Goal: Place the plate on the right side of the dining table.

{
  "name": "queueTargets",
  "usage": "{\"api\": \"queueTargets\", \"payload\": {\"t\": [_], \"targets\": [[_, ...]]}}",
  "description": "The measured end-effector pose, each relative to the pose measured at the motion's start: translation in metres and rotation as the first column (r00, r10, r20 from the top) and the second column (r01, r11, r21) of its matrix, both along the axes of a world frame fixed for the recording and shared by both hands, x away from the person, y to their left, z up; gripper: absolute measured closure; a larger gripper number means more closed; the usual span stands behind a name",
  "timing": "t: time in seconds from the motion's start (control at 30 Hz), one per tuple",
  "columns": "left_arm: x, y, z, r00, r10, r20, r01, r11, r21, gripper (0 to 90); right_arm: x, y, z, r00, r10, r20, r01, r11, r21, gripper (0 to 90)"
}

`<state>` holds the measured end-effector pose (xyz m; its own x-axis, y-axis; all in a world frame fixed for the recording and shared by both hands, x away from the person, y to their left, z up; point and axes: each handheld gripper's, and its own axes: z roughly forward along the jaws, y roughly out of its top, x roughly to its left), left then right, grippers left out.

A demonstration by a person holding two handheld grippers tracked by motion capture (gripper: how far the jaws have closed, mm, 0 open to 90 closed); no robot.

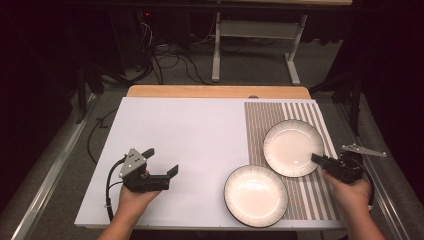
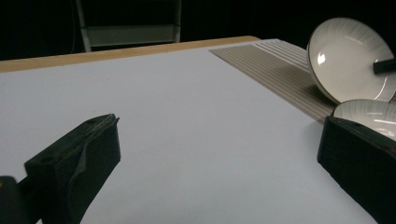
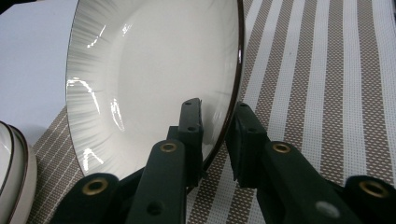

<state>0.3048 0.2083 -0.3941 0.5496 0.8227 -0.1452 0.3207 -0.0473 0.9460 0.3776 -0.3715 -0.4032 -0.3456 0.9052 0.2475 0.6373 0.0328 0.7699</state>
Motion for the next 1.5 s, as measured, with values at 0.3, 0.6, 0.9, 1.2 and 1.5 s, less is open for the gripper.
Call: {"api": "queueTargets", "payload": {"t": [0.3,0.6,0.9,1.2,1.5], "targets": [[-0.002,-0.001,0.001,0.9990,-0.036,0.025,0.036,0.9993,0.005,0.1,0.007,-0.001,-0.004,0.9983,-0.034,-0.047,0.035,0.999,0.009,76.2],[-0.003,0.004,0.003,0.9987,-0.032,0.038,0.033,0.9992,-0.020,0.1,0.012,0.000,-0.004,0.9962,-0.059,-0.064,0.059,0.998,0.007,75.1],[-0.003,0.006,0.002,0.9989,-0.023,0.041,0.024,0.9996,-0.015,0.1,0.016,0.000,-0.006,0.9943,-0.074,-0.077,0.075,0.997,0.012,74.6],[-0.003,0.007,0.003,0.9985,-0.013,0.052,0.014,0.9999,-0.009,0.1,0.021,-0.001,-0.008,0.9918,-0.087,-0.094,0.088,0.996,0.015,74.2],[-0.002,0.007,0.003,0.9983,-0.007,0.057,0.006,1.0000,0.003,0.1,0.027,-0.002,-0.013,0.9864,-0.122,-0.110,0.121,0.993,-0.016,72.5]]}}
